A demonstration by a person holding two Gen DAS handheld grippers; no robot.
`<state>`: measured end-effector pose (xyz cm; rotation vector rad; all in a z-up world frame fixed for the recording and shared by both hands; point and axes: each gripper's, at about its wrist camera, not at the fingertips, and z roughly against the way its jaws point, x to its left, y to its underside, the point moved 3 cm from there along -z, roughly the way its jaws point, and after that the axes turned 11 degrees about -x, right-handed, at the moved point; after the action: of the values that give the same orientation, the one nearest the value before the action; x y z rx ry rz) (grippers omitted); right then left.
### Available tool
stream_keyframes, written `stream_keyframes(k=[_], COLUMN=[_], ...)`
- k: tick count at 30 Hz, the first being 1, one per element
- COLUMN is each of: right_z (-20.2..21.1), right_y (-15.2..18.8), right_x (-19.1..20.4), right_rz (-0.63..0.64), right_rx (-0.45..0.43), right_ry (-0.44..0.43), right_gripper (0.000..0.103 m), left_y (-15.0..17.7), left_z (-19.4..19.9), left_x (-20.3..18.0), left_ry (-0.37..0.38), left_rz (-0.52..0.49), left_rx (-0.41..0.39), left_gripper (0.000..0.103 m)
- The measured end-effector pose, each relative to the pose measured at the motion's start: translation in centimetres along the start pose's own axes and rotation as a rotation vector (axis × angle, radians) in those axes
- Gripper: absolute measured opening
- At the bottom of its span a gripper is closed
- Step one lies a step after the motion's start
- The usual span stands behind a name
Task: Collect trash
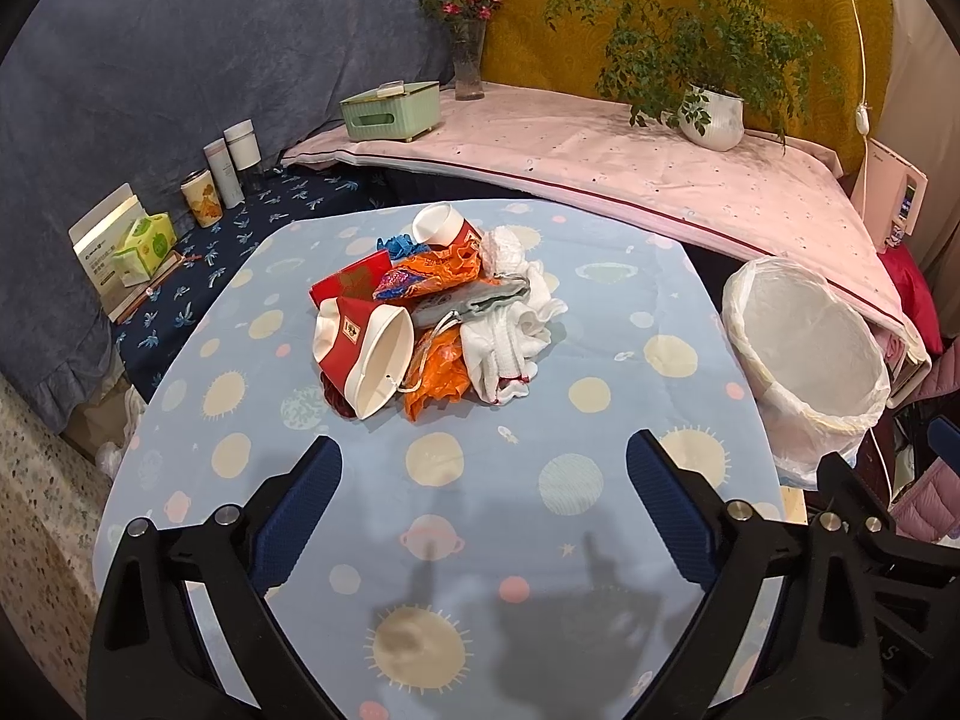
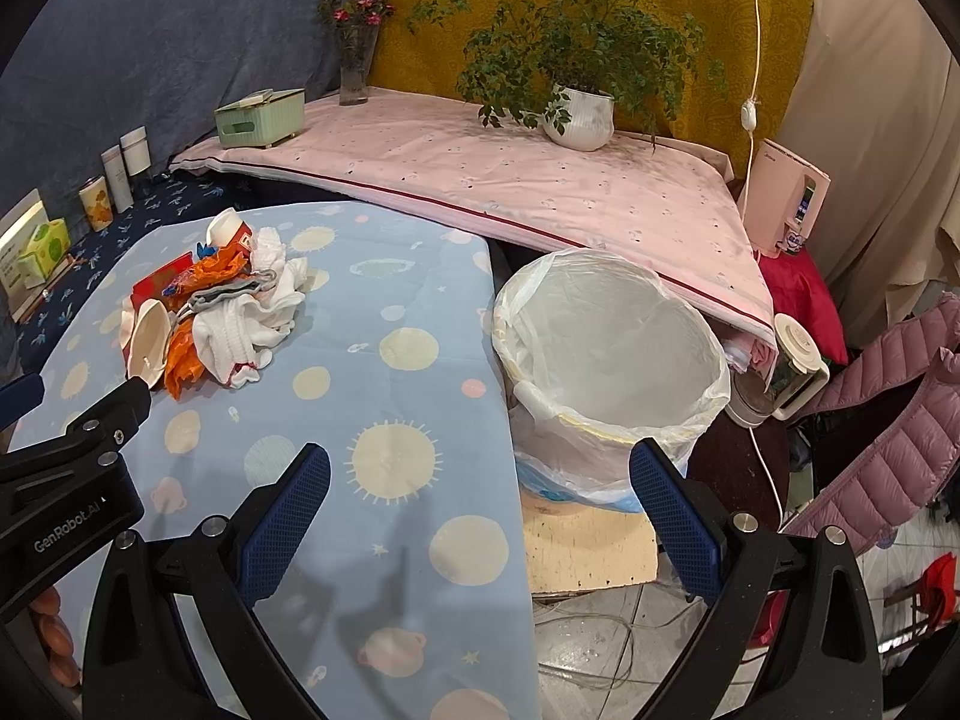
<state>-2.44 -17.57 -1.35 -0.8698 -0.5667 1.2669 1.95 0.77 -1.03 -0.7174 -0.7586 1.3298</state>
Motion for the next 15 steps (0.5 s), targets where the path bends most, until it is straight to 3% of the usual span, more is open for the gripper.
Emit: stream_keyframes(k=[15], right_z=[-0.01], right_y=[0.03], right_x=[-0.01], right_rz=[0.002], right_rx=[-0.001], right_ry=[0.001], right_gripper=[0.095], left_y=[0.32], left_z=[-0.02], left_x=[0.20], left_ry=[0.001], left_rz=[0.003], left_rx=[0.002], left_gripper=[0.091])
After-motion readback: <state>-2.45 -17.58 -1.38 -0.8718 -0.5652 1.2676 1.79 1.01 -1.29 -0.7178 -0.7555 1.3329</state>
